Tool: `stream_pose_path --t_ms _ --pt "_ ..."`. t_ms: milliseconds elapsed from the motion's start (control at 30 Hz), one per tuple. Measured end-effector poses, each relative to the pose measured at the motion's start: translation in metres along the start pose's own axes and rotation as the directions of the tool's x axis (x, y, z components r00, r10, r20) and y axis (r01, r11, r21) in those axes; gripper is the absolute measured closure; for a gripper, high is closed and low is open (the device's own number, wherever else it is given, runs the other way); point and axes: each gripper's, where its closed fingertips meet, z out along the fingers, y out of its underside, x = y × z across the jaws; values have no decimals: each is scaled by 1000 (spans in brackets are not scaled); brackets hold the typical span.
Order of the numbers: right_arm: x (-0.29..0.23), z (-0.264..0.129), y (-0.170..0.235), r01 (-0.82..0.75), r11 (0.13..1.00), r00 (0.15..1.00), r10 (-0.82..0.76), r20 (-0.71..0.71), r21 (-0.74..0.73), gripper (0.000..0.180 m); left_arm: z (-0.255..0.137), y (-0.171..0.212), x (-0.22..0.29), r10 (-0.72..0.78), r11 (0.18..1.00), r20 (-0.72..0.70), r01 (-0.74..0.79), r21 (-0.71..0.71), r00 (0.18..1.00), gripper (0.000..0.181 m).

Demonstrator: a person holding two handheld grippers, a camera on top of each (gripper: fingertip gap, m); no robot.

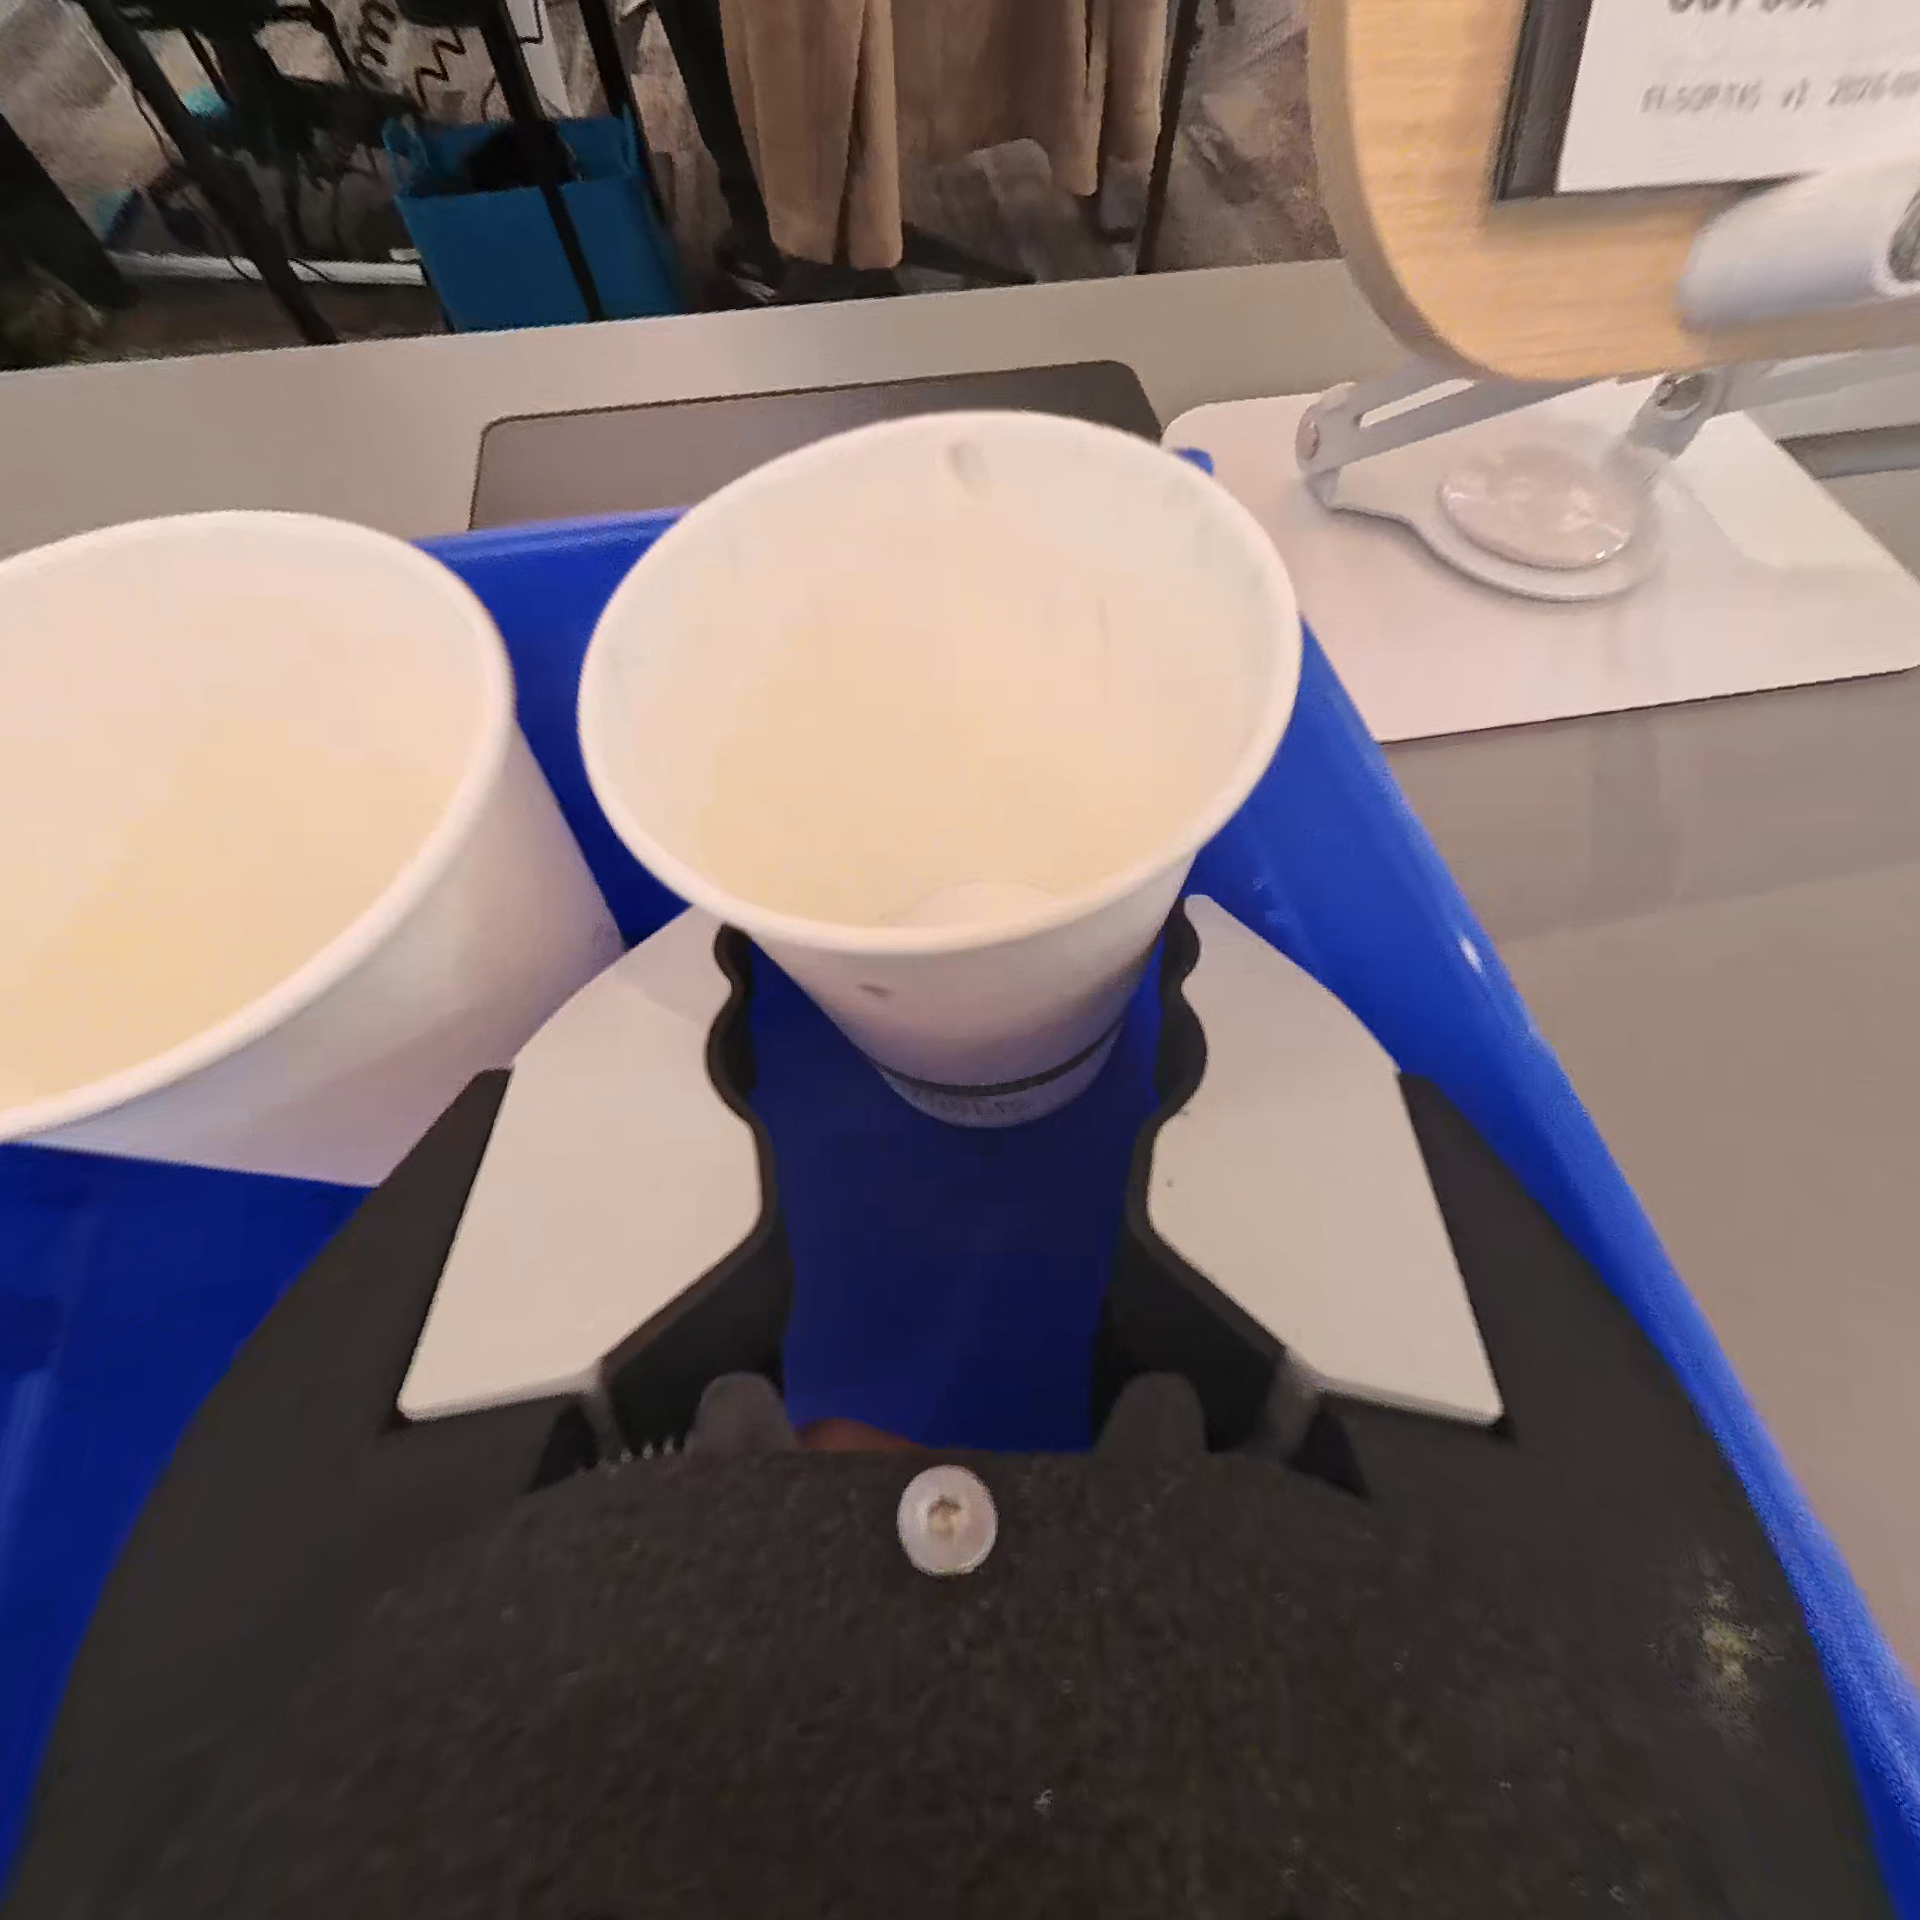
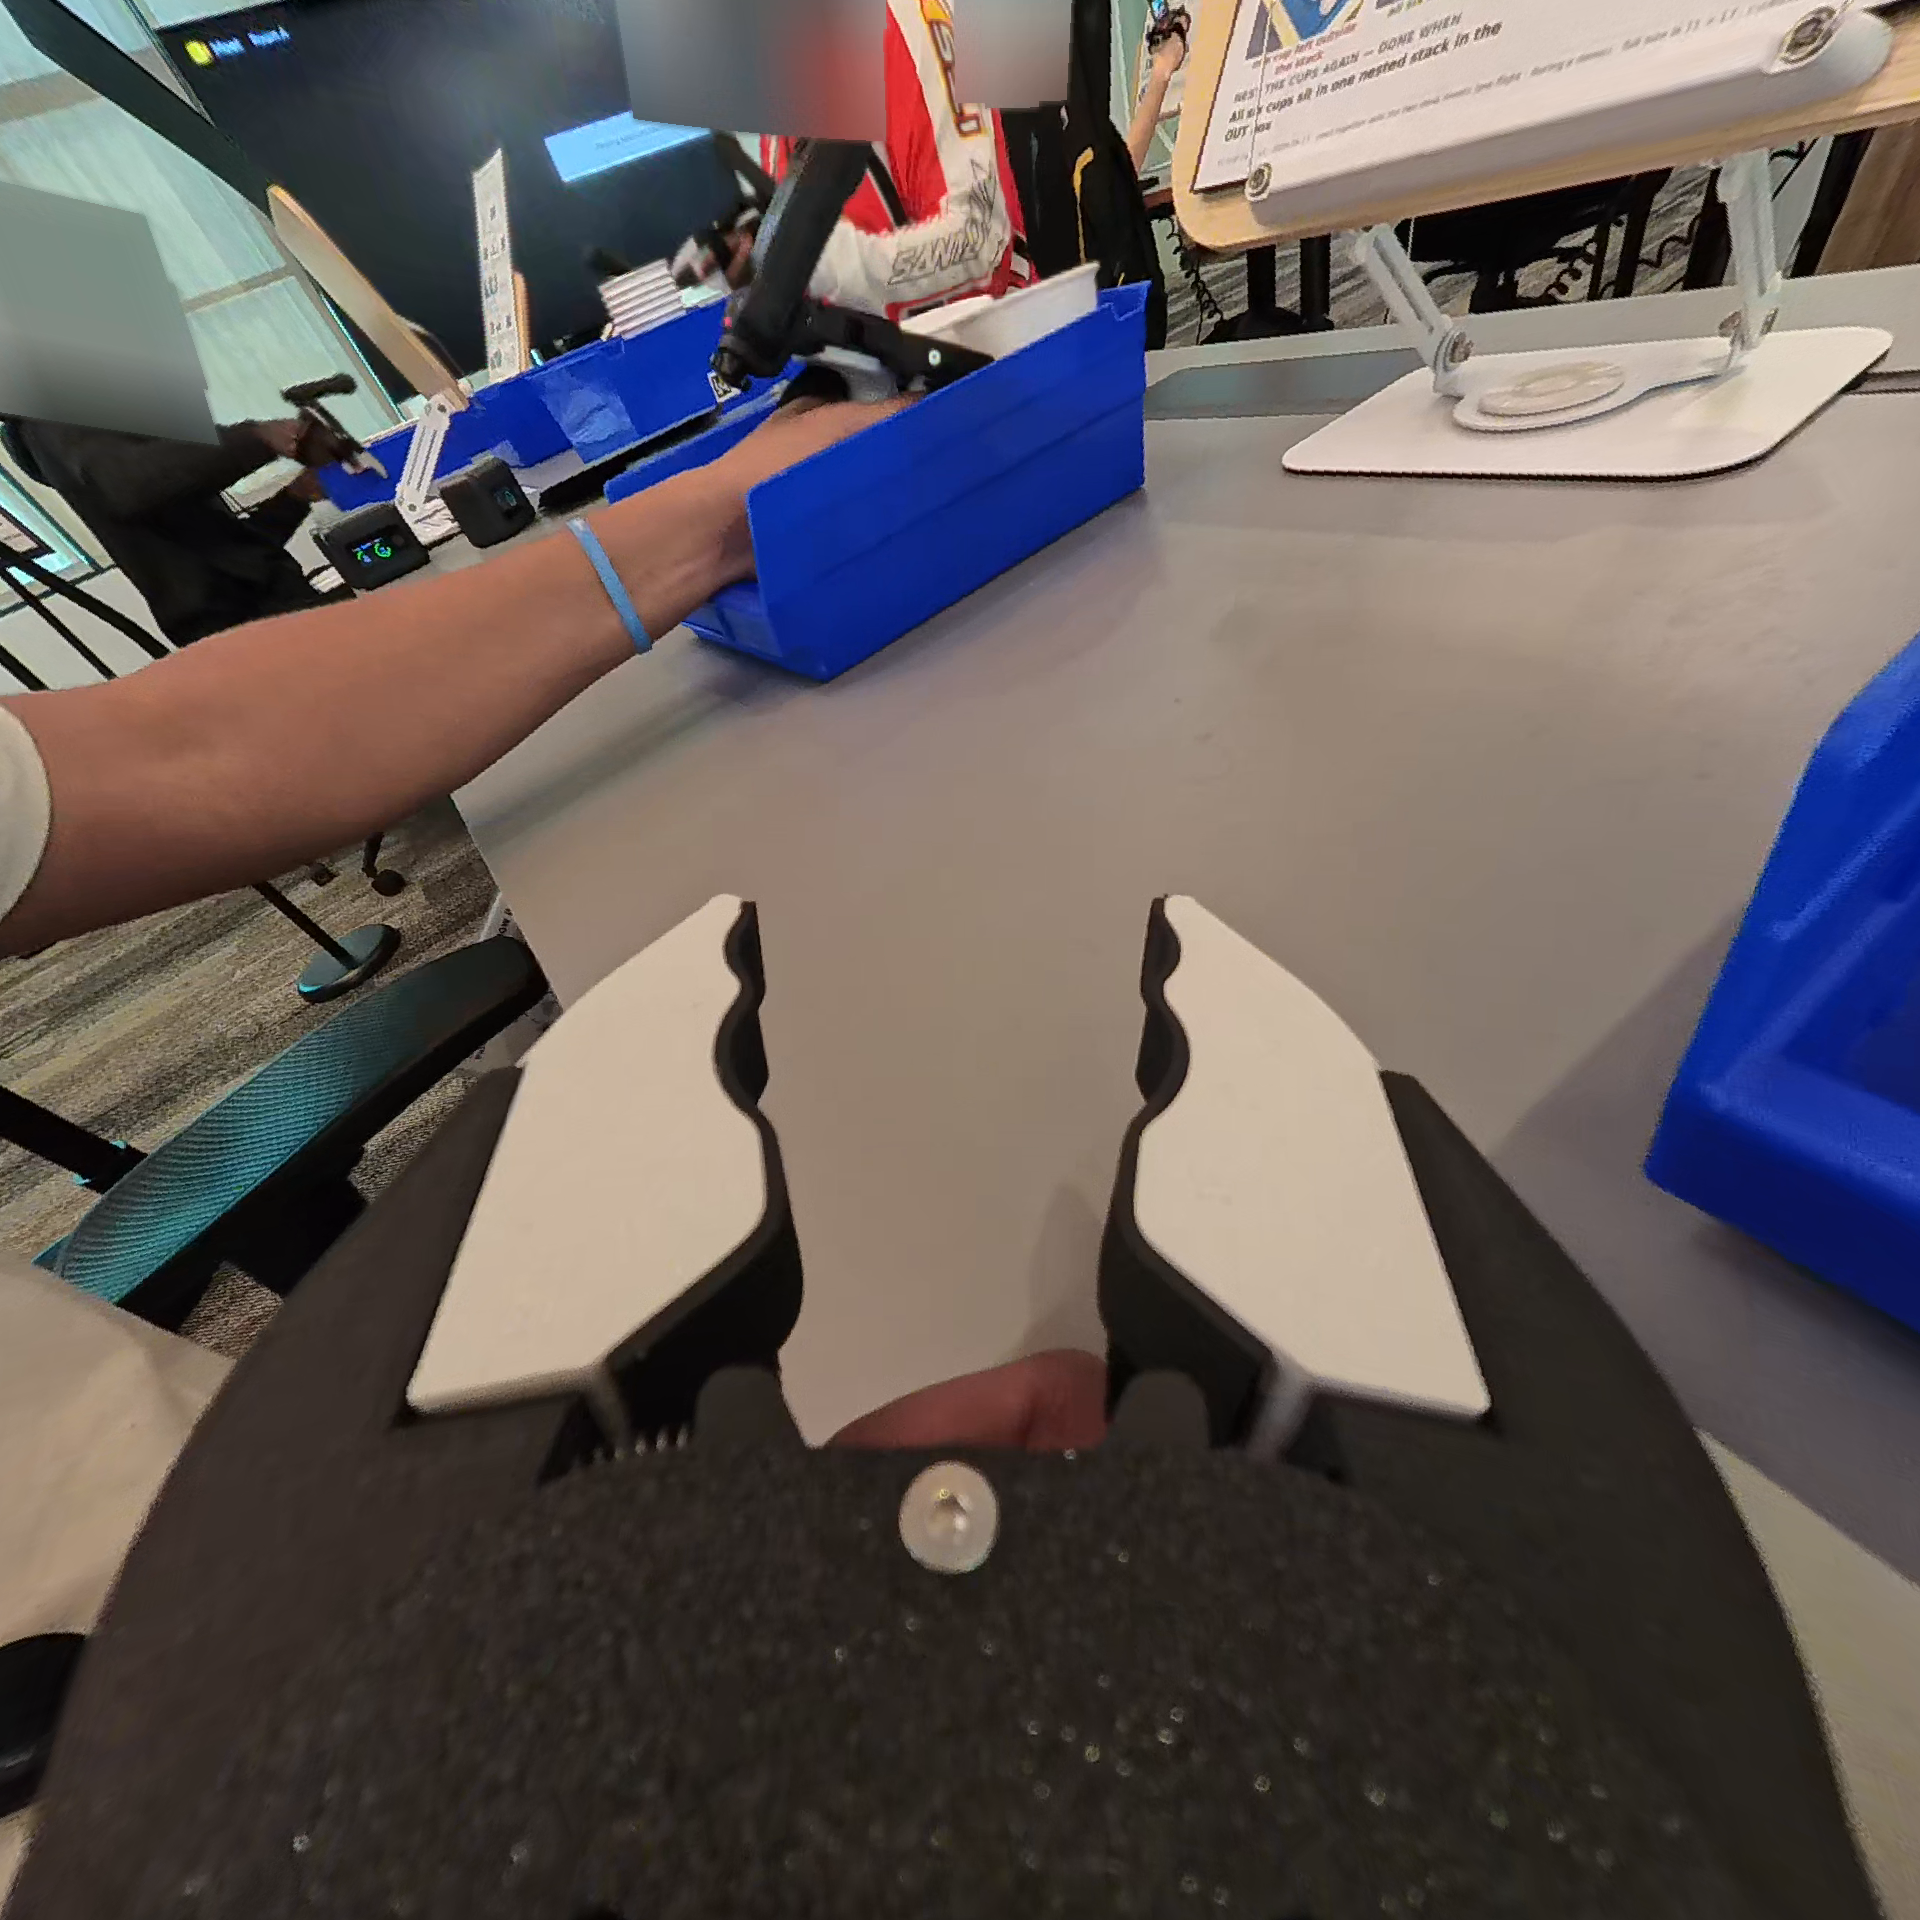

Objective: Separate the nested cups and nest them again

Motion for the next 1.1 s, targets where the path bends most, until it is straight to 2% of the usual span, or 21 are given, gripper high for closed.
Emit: stream_pose_path --t_ms 100,200,367,500,700,800,933,1033,1100 --pt "-2 -2 -4 -5 1000 1000 5 12 8 110 -20 -10 2 -20 998 -41 22 55 999 106" --pt "3 -8 -11 1 1000 1000 -1 0 25 111 -54 -12 3 20 996 -59 -15 90 998 107" --pt "22 -26 -33 12 996 999 -8 -45 84 111 -140 -17 2 56 978 -128 -29 205 990 107" --pt "35 -36 -43 18 994 998 -10 -67 105 110 -203 -15 17 68 964 -249 1 266 966 107" --pt "30 -19 -41 25 997 999 -23 -33 69 110 -241 -3 55 146 958 -355 -43 284 923 107" --pt "8 -3 -56 125 991 989 -128 70 54 107 -261 -6 101 220 953 -492 -78 292 843 107" --pt "-24 24 -81 319 948 921 -314 229 15 94 -279 6 181 307 949 -700 -149 278 645 107" --pt "-44 44 -106 325 945 878 -319 356 46 92 -278 21 229 362 931 -781 -239 276 509 107" --pt "-53 55 -116 294 955 854 -279 439 35 90 -272 32 253 411 903 -791 -322 284 453 107"
